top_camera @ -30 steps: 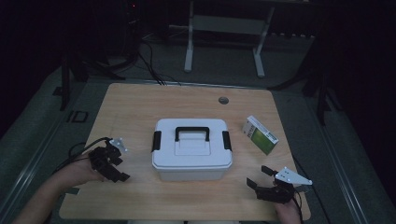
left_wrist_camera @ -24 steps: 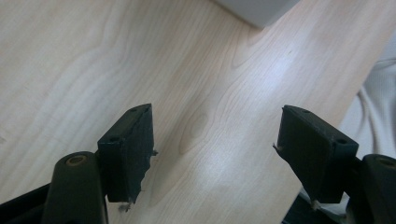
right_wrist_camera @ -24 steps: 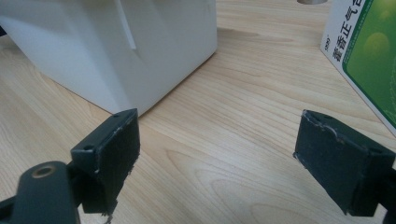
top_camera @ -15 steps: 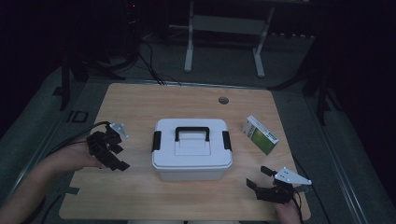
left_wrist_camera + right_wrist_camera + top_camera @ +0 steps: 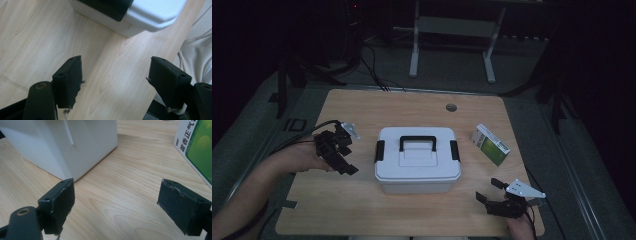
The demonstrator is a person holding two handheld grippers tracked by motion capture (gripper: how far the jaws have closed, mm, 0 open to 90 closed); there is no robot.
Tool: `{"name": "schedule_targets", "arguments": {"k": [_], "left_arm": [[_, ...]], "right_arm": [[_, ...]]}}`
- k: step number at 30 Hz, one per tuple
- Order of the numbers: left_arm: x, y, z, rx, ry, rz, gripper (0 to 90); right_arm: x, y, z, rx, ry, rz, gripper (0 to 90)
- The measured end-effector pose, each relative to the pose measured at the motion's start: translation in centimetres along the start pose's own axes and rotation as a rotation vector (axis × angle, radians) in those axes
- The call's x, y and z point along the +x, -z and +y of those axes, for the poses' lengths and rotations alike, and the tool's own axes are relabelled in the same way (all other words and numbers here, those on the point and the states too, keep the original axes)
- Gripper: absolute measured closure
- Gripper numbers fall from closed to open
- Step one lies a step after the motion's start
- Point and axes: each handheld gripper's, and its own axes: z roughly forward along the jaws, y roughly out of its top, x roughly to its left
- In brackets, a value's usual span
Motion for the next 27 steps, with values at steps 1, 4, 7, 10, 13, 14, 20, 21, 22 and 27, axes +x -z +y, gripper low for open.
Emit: {"name": "schedule_targets", "arguments": {"k": [1,4,7,10,13,14,20,21,22,27], "left_arm": [[-0.1,0.1,0.3,0.000,-0.003,0.005,27.4],[-0.2,0.5,1.2,0.008,-0.018,0.004,27.3],[-0.3,0.7,2.1,0.014,-0.026,0.004,27.4],[-0.5,0.6,2.9,0.019,-0.037,0.004,27.4],[-0.5,0.4,3.7,0.035,-0.047,0.008,27.4],[-0.6,0.4,4.0,0.037,-0.052,0.010,27.4],[-0.8,0.4,5.9,0.040,-0.075,0.016,27.4],[-0.7,0.4,6.3,0.044,-0.085,0.011,27.3],[-0.8,0.4,6.6,0.042,-0.093,0.011,27.4],[-0.9,0.3,8.2,0.032,-0.119,-0.012,27.4]], "right_arm": [[0.0,0.0,0.0,0.000,0.000,0.000,13.9],[0.0,0.0,0.0,0.001,0.002,0.001,13.9],[0.0,0.0,0.0,-0.001,0.004,0.002,13.9],[0.0,0.0,0.0,0.001,0.002,0.002,13.9],[0.0,0.0,0.0,0.004,0.000,0.004,13.9],[0.0,0.0,0.0,0.004,0.000,0.005,13.9],[0.0,-0.1,-0.1,0.009,0.003,0.010,13.9],[0.0,-0.1,-0.1,0.008,0.005,0.010,13.9],[0.0,-0.1,-0.1,0.008,0.004,0.011,13.9],[0.0,-0.1,-0.1,0.009,0.005,0.020,13.9]]}}
